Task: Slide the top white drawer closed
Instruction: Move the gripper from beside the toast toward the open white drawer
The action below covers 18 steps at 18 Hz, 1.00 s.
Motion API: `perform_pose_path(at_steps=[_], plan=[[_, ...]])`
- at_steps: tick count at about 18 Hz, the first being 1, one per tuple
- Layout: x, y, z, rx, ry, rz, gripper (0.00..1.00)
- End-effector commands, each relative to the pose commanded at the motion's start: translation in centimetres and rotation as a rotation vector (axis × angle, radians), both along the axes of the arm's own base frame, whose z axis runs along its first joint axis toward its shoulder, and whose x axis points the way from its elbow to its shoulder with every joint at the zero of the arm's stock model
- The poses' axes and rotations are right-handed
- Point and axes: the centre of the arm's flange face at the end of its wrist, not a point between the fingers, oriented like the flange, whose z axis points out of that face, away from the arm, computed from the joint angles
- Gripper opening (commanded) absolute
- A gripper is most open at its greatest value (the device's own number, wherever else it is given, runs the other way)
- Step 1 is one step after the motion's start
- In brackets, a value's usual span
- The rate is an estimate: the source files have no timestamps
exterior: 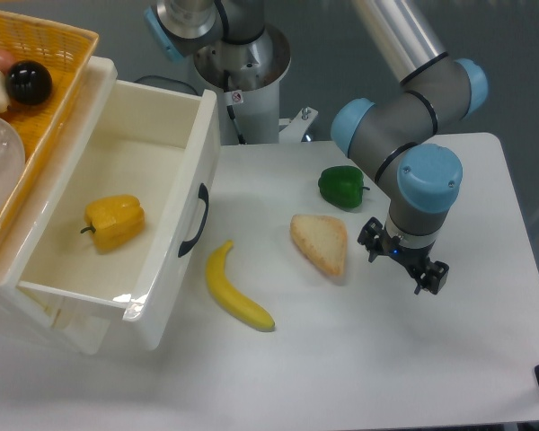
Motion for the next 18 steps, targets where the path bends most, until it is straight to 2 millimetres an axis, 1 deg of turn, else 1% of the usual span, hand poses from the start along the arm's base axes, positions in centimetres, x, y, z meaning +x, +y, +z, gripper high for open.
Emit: perform_pose_path(at_steps=[1,4,5,6,7,8,9,10,11,13,14,15,16,18], plan=[[0.0,0.0,0.1,0.002,0.001,0.006,1.0],[0.4,0.0,1.1,0.021,0.005,0.011,1.0],[1.0,-0.2,1.3,0.027,0.002,0.022,1.0],[1.8,-0.4,1.4,0.024,-0.002,0.083,1.0],[2.6,-0.6,1.4,0.028,-0.013,0.2,1.0],[3.4,-1.1,2.0,0.04,-0.015,0.339,1.0],[4.4,-1.0,2.8,0.06,-0.016,0.452,1.0],[5.7,0.0,2.5,0.063,-0.029,0.44,1.0],[6.8,0.3,2.1,0.057,-0.038,0.425,1.0],[7.9,1.0,2.8,0.074,-0.044,0.41,1.0],[9.1,1.8,2.9,0.083,-0.054,0.397,1.0],[9.7,2.4,3.3,0.092,-0.055,0.405,1.0],[9.8,2.4,3.4,0.096,-0.057,0.44,1.0],[10.7,3.0,3.4,0.104,-0.084,0.478,1.0]])
